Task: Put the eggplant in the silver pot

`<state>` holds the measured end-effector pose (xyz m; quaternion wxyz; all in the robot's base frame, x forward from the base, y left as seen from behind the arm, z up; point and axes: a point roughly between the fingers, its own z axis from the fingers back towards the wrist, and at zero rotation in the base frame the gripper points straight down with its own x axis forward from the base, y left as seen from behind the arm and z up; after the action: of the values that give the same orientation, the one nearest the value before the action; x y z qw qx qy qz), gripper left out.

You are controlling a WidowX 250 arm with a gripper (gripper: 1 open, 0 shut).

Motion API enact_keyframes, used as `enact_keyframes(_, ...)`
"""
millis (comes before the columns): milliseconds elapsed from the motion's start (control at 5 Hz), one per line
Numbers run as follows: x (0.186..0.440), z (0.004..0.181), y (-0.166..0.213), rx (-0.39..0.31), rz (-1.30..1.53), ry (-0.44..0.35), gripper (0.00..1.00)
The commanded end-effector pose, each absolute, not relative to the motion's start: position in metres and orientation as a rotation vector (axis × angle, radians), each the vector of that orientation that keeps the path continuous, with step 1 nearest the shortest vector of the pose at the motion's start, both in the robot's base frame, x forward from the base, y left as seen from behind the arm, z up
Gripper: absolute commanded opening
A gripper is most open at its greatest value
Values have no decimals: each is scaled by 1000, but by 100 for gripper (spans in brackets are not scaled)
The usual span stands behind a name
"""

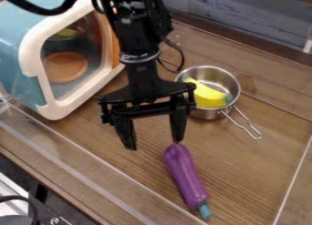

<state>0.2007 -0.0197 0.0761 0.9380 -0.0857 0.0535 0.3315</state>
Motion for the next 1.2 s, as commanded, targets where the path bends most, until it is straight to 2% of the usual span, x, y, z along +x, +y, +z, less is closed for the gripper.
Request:
enact_keyframes(0,205,72,-24,-190,663,91,100)
enact_keyframes(400,206,68,-7,-203,654,89,100)
enact_keyframes(600,209,65,-8,-212,715,81,100)
enact_keyframes(800,201,52,-18,-216,709,81,100)
enact_keyframes(1000,204,46,-26,-222,709,77,100)
